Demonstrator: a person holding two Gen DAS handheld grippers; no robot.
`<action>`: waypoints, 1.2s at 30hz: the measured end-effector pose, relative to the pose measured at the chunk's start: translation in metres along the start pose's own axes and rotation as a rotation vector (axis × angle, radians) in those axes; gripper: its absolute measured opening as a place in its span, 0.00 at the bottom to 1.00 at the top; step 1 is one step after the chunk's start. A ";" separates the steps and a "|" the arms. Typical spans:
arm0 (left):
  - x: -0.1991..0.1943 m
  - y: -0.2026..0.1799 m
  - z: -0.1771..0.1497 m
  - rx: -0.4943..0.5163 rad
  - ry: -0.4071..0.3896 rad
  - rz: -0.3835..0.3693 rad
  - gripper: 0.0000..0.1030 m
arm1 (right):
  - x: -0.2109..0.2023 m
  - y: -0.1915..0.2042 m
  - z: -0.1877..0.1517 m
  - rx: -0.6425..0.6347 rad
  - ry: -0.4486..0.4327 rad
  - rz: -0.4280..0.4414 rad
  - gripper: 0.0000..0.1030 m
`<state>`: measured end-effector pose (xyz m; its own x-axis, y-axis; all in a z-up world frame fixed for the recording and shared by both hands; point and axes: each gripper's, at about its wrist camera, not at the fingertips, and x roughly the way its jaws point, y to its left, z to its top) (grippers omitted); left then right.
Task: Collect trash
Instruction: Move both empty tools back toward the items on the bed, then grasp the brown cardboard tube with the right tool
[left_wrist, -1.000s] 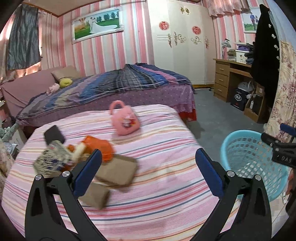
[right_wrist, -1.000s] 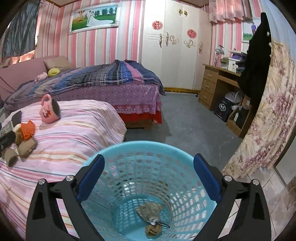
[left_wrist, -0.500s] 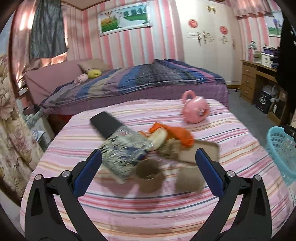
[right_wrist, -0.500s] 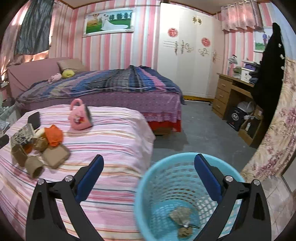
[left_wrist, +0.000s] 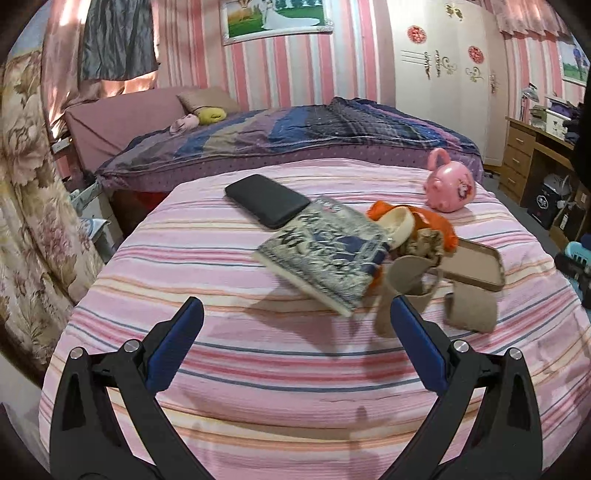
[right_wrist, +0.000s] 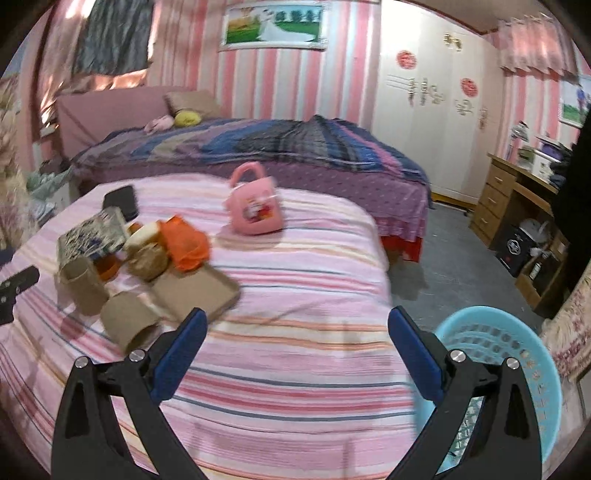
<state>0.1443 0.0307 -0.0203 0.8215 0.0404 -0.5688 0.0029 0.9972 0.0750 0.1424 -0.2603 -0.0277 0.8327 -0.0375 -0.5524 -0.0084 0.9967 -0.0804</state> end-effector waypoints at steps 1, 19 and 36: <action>0.000 0.005 0.000 -0.013 0.001 0.000 0.95 | 0.002 0.003 0.000 -0.006 0.004 0.007 0.93; 0.005 0.051 0.004 -0.124 0.001 0.024 0.95 | 0.041 0.101 0.000 -0.128 0.113 0.198 0.92; 0.002 0.025 0.002 -0.060 -0.007 0.010 0.95 | 0.039 0.100 0.000 -0.184 0.130 0.302 0.22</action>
<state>0.1469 0.0556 -0.0175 0.8251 0.0506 -0.5626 -0.0398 0.9987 0.0315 0.1742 -0.1619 -0.0579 0.7006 0.2354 -0.6736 -0.3522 0.9351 -0.0394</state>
